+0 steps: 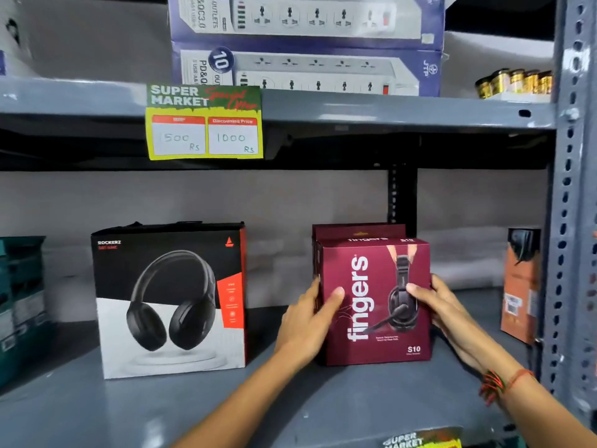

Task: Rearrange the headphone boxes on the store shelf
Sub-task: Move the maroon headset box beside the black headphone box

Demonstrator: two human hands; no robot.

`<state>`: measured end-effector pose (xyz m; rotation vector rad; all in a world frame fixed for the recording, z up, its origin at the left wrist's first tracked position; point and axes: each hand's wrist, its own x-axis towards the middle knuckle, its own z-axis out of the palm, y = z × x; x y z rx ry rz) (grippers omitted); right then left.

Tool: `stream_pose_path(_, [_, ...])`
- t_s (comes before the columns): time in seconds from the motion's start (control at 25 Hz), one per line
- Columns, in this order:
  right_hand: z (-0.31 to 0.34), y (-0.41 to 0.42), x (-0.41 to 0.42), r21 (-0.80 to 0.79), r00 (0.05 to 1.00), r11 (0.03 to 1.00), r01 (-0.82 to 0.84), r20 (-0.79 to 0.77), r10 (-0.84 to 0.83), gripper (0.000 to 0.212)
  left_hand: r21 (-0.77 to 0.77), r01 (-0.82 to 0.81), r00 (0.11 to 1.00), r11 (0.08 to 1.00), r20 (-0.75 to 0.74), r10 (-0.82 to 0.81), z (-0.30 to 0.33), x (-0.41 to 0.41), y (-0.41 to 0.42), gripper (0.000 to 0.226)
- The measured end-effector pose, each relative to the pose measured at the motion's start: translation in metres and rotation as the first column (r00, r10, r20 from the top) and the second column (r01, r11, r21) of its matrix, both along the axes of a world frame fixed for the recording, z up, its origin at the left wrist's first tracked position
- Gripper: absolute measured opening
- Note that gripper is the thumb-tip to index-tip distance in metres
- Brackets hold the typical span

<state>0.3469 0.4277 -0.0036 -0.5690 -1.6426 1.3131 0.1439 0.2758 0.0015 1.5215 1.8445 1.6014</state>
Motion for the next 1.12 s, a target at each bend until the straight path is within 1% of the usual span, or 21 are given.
stream_pose_path(0.04, [-0.001, 0.005, 0.001, -0.001, 0.998, 0.998, -0.057, 0.014, 0.057, 0.055, -0.032, 0.020, 0.999, 0.999, -0.038, -0.021, -0.001, -0.002, 0.002, 0.066])
stream_pose_path(0.12, [-0.005, 0.019, 0.004, -0.002, 0.984, 0.989, -0.146, 0.104, 0.146, 0.078, -0.146, 0.069, 0.995, 0.987, -0.058, -0.078, -0.005, -0.008, 0.012, 0.096])
stream_pose_path(0.2, [-0.009, 0.029, 0.004, -0.012, 0.959, 0.978, -0.209, 0.194, 0.207, 0.093, -0.249, 0.136, 0.991, 0.959, 0.020, -0.136, -0.011, -0.018, 0.024, 0.124])
stream_pose_path(0.24, [-0.011, 0.033, 0.003, -0.022, 0.949, 0.972, -0.235, 0.210, 0.235, 0.098, -0.295, 0.176, 0.984, 0.939, 0.076, -0.160, -0.012, -0.023, 0.029, 0.130])
stream_pose_path(0.28, [-0.012, 0.035, 0.002, -0.040, 0.942, 0.966, -0.256, 0.213, 0.259, 0.102, -0.329, 0.217, 0.975, 0.919, 0.112, -0.190, -0.013, -0.026, 0.033, 0.128])
stream_pose_path(0.36, [-0.012, 0.037, -0.002, -0.068, 0.936, 0.957, -0.282, 0.198, 0.290, 0.106, -0.343, 0.255, 0.966, 0.904, 0.134, -0.222, -0.013, -0.028, 0.035, 0.112])
stream_pose_path(0.4, [-0.012, 0.038, -0.004, -0.073, 0.938, 0.956, -0.284, 0.187, 0.293, 0.106, -0.340, 0.256, 0.965, 0.905, 0.141, -0.220, -0.013, -0.028, 0.037, 0.106])
stream_pose_path(0.48, [-0.013, 0.038, -0.006, -0.064, 0.943, 0.959, -0.277, 0.172, 0.284, 0.101, -0.334, 0.248, 0.967, 0.909, 0.143, -0.211, -0.013, -0.026, 0.037, 0.104])
stream_pose_path(0.56, [-0.013, 0.035, -0.004, -0.060, 0.944, 0.958, -0.280, 0.163, 0.287, 0.088, -0.326, 0.246, 0.967, 0.913, 0.149, -0.207, -0.015, -0.024, 0.036, 0.106])
stream_pose_path(0.68, [-0.012, 0.025, 0.002, -0.074, 0.942, 0.953, -0.295, 0.144, 0.303, 0.064, -0.320, 0.252, 0.966, 0.913, 0.146, -0.215, -0.016, -0.018, 0.029, 0.104])
stream_pose_path(0.76, [-0.012, 0.018, 0.009, -0.075, 0.942, 0.952, -0.296, 0.141, 0.304, 0.057, -0.312, 0.259, 0.964, 0.914, 0.140, -0.225, -0.017, -0.011, 0.023, 0.098])
stream_pose_path(0.84, [-0.013, 0.012, 0.017, -0.071, 0.944, 0.954, -0.291, 0.142, 0.299, 0.061, -0.300, 0.257, 0.964, 0.919, 0.141, -0.224, -0.019, -0.004, 0.018, 0.096])
stream_pose_path(0.96, [-0.015, 0.005, 0.025, -0.077, 0.952, 0.963, -0.259, 0.148, 0.268, 0.076, -0.282, 0.248, 0.966, 0.927, 0.148, -0.213, -0.022, 0.005, 0.012, 0.095])
stream_pose_path(1.04, [-0.013, -0.001, 0.028, -0.086, 0.955, 0.969, -0.233, 0.167, 0.244, 0.082, -0.271, 0.245, 0.965, 0.931, 0.163, -0.206, -0.023, 0.009, 0.010, 0.100])
stream_pose_path(1.12, [-0.007, -0.010, 0.030, -0.057, 0.964, 0.977, -0.206, 0.157, 0.213, 0.097, -0.252, 0.243, 0.963, 0.937, 0.178, -0.202, -0.020, 0.013, 0.003, 0.111])
